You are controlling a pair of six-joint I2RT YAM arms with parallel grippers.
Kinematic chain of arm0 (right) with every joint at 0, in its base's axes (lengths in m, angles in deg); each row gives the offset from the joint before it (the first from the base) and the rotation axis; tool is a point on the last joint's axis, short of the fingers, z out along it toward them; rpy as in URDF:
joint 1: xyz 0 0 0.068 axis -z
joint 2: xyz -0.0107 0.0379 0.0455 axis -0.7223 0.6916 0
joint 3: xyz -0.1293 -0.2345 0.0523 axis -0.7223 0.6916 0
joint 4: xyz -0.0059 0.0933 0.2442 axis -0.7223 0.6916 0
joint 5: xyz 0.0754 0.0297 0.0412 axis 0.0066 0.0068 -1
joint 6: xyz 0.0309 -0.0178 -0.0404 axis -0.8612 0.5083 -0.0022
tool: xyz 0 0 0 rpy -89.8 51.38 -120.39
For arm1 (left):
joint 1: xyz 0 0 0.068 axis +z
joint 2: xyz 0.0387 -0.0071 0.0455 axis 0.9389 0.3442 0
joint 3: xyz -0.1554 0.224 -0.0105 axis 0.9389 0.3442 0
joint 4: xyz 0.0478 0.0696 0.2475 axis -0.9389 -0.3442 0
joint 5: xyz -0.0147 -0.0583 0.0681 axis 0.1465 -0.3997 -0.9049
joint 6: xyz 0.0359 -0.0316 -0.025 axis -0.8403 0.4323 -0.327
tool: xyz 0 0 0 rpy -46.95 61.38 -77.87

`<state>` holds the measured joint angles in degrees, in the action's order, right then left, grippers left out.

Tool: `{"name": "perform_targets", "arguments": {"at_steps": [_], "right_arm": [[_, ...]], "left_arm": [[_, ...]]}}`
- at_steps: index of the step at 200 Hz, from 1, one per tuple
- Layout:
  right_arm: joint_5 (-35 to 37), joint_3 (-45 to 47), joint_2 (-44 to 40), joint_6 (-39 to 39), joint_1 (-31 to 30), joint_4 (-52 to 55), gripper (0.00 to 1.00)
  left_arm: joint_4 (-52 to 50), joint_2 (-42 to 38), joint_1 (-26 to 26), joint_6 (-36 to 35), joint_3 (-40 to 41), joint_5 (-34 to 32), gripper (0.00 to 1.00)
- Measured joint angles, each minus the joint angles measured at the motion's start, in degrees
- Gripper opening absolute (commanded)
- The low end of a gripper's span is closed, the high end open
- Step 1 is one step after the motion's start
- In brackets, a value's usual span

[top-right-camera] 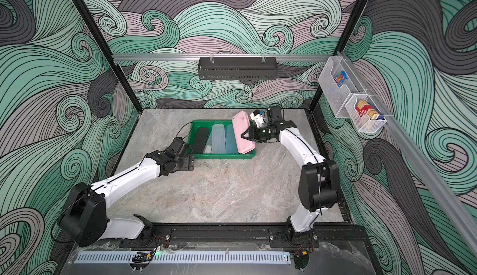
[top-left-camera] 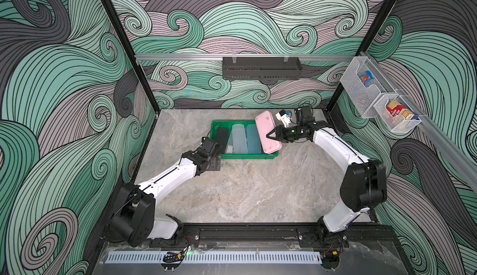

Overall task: Put the pencil case into the storage box
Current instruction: Place the pencil case at the storage box.

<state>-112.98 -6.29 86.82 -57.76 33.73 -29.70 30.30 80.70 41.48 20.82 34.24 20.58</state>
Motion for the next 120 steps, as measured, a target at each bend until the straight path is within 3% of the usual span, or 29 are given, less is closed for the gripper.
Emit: {"name": "perform_targets", "arguments": {"at_steps": [80,120], "right_arm": [[3.1,-2.7,18.8,-16.6,-7.7,-22.9,0.05],[3.4,-3.0,20.9,-21.7,-9.2,-29.0,0.05]], "left_arm": [[-2.2,-1.5,0.5,-0.8,-0.8,-1.0,0.99],[-2.6,-2.3,0.5,-0.7,-0.7,-1.3,0.99]]}}
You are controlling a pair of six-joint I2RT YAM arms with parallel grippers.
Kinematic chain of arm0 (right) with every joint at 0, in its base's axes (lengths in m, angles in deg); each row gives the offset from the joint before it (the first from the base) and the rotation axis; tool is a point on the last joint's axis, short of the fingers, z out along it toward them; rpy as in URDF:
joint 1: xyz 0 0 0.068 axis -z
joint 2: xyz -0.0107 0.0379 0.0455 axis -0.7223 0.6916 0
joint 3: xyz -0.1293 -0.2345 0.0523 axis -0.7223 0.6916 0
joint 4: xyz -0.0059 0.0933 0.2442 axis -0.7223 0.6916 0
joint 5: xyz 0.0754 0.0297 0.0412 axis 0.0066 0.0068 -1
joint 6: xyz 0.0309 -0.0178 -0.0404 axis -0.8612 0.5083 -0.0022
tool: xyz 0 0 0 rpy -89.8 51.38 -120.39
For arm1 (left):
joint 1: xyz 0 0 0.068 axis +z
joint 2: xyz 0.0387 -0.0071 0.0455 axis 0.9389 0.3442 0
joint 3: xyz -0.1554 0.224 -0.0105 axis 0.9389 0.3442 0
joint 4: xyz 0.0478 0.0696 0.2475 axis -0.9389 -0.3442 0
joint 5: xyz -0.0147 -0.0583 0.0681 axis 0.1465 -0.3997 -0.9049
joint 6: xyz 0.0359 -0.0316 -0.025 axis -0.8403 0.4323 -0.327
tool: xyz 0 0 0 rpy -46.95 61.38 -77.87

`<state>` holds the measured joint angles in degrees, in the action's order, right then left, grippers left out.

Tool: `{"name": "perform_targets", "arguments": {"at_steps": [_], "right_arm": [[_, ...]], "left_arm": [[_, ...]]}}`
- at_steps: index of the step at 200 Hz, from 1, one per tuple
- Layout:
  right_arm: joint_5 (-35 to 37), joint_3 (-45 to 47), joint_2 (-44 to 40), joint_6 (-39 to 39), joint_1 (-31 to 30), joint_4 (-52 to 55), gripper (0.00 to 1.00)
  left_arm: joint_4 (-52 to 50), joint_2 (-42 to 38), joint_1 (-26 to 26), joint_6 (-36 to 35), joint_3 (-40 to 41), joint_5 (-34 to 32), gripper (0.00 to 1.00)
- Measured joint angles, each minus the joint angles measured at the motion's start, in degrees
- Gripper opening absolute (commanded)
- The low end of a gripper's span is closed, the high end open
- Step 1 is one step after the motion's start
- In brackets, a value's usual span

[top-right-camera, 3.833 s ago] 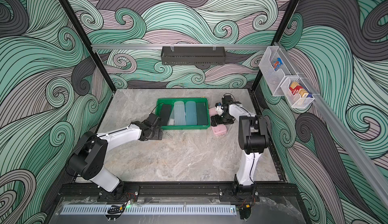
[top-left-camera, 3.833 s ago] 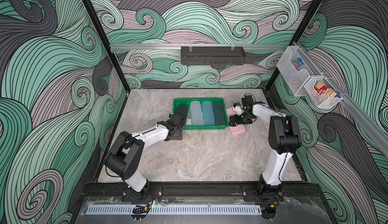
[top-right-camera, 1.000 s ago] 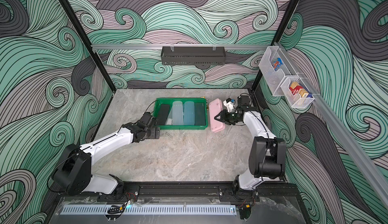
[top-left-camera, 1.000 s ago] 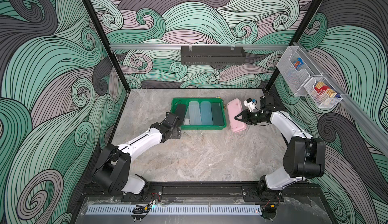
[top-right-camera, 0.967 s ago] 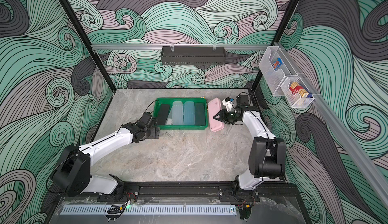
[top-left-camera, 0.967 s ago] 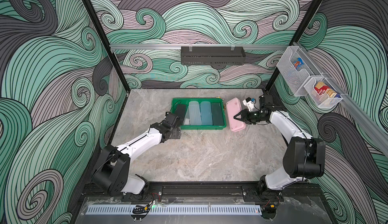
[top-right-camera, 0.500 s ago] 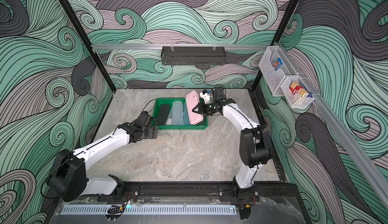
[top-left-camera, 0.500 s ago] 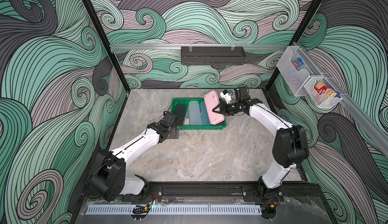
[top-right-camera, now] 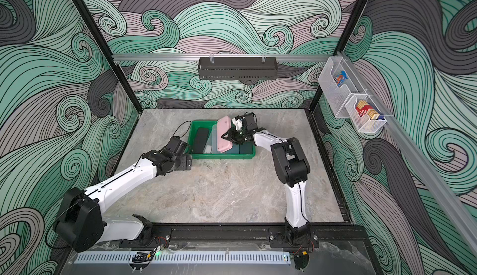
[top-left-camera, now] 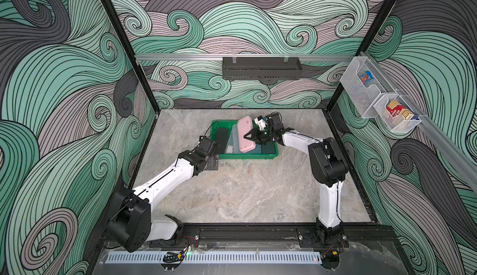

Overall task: Put the pencil case into the storage box
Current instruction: Place the pencil case at the storage box.

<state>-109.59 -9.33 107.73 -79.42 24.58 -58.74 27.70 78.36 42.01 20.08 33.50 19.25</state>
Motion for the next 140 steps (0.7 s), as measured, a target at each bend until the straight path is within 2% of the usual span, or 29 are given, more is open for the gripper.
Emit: {"name": "perform_targets", "arguments": {"at_steps": [50,99,140], "right_arm": [[1.2,-2.0,0.9,-3.5,-1.1,-4.8,0.05],[2.8,-10.2,8.9,-7.1,-6.0,-8.9,0.05],[4.9,-11.6,12.9,-9.7,-9.2,-11.0,0.05]], "left_arm": [[-0.7,-0.7,0.5,0.2,0.0,-0.8,0.99],[-0.9,-4.7,2.1,1.2,0.7,-2.1,0.99],[-0.6,-5.5,2.3,1.2,2.0,-2.4,0.99]]}}
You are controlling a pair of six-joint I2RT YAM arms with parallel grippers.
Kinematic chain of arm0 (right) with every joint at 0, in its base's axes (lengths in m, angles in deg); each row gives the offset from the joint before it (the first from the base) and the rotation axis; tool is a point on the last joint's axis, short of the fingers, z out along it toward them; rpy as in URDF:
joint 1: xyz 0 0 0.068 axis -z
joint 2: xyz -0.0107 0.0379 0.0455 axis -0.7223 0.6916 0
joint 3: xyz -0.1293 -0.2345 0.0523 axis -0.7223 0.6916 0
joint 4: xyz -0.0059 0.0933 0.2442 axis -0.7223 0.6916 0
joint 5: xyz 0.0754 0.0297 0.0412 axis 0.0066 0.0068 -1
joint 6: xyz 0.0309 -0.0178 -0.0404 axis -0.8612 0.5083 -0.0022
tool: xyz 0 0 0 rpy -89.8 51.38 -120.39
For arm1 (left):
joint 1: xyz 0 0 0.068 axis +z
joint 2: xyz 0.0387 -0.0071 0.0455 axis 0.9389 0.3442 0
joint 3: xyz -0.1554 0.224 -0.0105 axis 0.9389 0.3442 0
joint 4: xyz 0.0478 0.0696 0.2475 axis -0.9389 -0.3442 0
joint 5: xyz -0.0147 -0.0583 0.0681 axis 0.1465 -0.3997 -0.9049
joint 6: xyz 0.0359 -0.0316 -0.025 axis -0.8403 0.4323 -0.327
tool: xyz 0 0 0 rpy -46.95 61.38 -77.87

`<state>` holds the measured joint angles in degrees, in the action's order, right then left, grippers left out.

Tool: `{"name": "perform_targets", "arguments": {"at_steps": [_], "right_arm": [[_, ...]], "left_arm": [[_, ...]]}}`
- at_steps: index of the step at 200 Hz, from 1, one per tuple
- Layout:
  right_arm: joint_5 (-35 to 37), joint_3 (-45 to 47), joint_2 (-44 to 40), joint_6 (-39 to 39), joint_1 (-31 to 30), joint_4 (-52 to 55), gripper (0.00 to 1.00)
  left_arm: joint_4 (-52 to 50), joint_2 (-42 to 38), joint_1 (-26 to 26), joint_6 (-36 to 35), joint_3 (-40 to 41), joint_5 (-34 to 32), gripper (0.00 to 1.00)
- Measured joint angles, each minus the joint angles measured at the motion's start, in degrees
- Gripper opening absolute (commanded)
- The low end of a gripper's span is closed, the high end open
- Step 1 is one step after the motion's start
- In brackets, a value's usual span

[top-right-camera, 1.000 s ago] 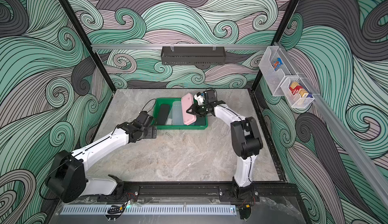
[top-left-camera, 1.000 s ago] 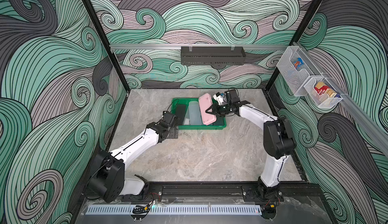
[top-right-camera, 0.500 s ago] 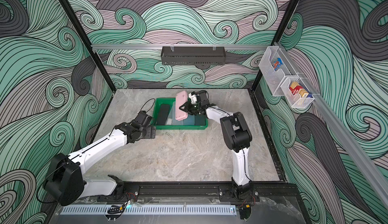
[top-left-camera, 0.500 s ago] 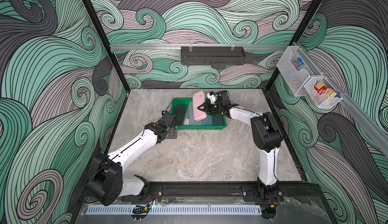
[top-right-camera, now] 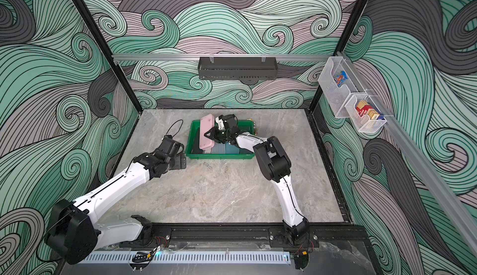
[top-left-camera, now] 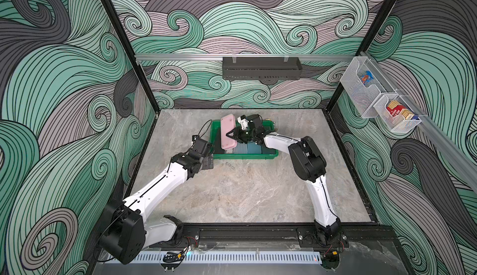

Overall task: Put the pencil case into the storage box
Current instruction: Place the pencil case at the storage box.

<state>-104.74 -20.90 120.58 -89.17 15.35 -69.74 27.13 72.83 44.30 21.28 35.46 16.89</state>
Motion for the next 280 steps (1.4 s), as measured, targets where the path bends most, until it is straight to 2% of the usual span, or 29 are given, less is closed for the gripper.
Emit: {"name": "perform_targets", "arguments": {"at_steps": [77,146,157,164,166,169,171,172,173,176,247,280], "right_arm": [[5.2,-1.8,1.9,-4.7,-1.4,-4.1,0.05],[6.1,-3.0,3.1,-6.8,-3.8,-4.6,0.06],[6.2,-2.7,3.1,-6.5,-4.1,-4.7,0.15],[6.2,-2.7,3.1,-6.3,-4.2,-4.6,0.29],[6.3,-2.6,3.1,-6.4,-4.2,-4.4,0.36],[6.4,-2.6,3.1,-6.2,-4.3,-4.1,0.53],[6.4,-2.5,3.0,-6.1,-4.3,-3.9,0.7],[6.4,-2.5,3.0,-6.2,-4.3,-3.8,0.84],[6.6,-2.4,3.0,-6.6,-4.3,-3.6,0.92],[6.6,-2.3,2.9,-6.1,-4.3,-3.2,0.98],[10.1,3.1,-4.3,-1.7,-4.4,5.9,0.99],[9.4,3.2,-7.0,-0.2,-4.0,7.8,0.99]], "left_arm": [[0.4,0.0,0.0,0.0,0.6,0.0,0.99],[0.8,-0.2,0.0,0.0,1.6,0.2,0.99],[0.9,-0.2,0.0,0.0,1.7,0.2,0.99],[0.9,-0.3,0.0,0.0,1.8,0.2,0.99],[0.9,-0.3,0.0,0.0,1.8,0.2,0.99],[0.9,-0.3,0.0,0.0,1.8,0.2,0.99],[0.9,-0.3,0.0,0.0,1.8,0.2,0.99],[0.9,-0.3,0.0,0.0,1.8,0.2,0.99],[0.9,-0.3,0.0,0.0,1.8,0.2,0.99],[0.9,-0.3,0.0,0.0,1.8,0.2,0.99],[1.2,-0.3,0.0,0.0,1.8,0.2,0.99],[1.2,-0.3,0.1,0.0,1.8,0.3,0.99]]}}
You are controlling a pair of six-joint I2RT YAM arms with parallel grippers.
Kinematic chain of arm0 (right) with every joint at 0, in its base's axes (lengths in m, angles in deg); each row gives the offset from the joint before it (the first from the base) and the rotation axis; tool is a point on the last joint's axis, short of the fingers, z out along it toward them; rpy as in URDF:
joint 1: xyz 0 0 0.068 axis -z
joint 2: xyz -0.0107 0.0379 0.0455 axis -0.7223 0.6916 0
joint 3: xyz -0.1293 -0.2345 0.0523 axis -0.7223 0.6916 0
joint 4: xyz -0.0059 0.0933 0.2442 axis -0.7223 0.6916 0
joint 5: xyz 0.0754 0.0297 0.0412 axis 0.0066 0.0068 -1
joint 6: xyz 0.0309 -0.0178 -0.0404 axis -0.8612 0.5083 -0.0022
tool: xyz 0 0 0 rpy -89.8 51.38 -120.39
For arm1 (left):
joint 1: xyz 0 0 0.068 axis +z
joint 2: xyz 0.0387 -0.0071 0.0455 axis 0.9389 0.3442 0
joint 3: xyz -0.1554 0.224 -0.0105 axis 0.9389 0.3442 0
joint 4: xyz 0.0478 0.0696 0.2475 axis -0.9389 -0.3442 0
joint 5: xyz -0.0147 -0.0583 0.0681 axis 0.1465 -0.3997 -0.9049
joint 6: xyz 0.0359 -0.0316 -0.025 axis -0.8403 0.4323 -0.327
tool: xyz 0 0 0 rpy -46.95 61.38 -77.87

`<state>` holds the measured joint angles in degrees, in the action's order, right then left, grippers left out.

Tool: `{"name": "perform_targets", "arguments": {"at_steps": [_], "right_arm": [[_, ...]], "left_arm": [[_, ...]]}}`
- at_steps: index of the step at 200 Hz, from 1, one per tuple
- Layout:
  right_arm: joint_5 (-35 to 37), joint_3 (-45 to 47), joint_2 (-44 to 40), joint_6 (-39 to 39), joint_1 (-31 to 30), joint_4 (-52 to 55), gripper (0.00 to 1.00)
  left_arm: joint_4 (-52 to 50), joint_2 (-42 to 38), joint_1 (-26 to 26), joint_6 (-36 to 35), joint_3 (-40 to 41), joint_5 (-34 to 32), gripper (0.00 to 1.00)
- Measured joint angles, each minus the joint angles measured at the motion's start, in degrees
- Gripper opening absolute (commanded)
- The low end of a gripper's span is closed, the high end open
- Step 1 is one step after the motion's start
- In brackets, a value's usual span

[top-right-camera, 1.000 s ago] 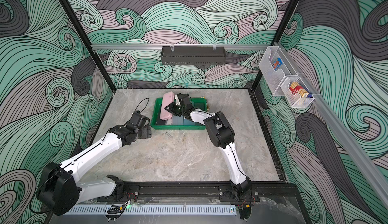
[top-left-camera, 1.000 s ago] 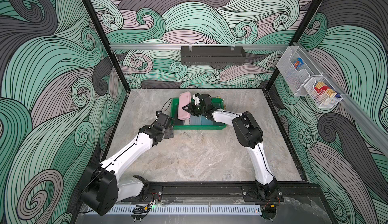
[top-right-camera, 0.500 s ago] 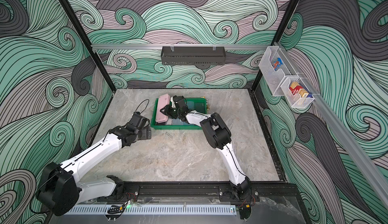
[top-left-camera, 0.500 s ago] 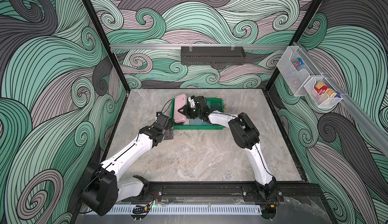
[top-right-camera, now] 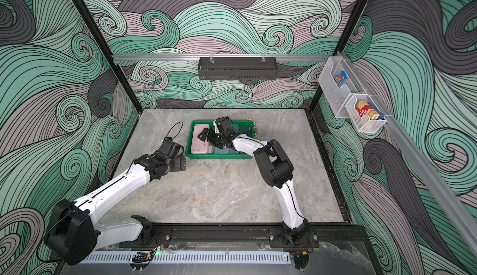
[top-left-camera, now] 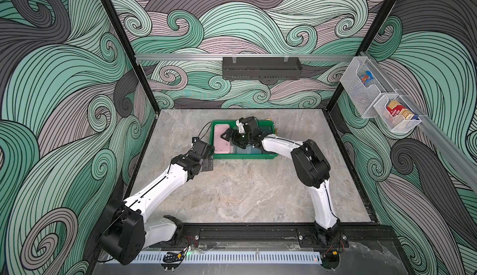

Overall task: Put the pencil case into the storage box
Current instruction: Place the pencil case at the storage box, then adjust the pencil case in the storage box.

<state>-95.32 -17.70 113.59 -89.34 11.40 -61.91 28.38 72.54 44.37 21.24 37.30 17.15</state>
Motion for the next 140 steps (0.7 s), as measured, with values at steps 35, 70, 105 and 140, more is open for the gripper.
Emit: {"name": "perform_targets", "arguments": {"at_steps": [35,70,105,140], "right_arm": [[-1.6,-0.6,-1.7,1.2,0.5,0.9,0.99],[-1.6,0.9,-8.5,5.2,2.6,4.9,0.99],[-1.2,3.7,-14.9,10.3,7.6,7.8,0.99],[-1.2,4.4,-13.4,13.9,9.7,10.1,0.99]], "left_arm": [[0.1,0.0,0.0,0.0,0.2,0.0,0.99],[0.5,0.0,0.0,0.0,0.6,0.2,0.99],[1.0,0.1,0.0,0.0,1.3,0.4,0.99],[1.6,1.3,0.0,-0.1,1.1,0.8,0.99]]}}
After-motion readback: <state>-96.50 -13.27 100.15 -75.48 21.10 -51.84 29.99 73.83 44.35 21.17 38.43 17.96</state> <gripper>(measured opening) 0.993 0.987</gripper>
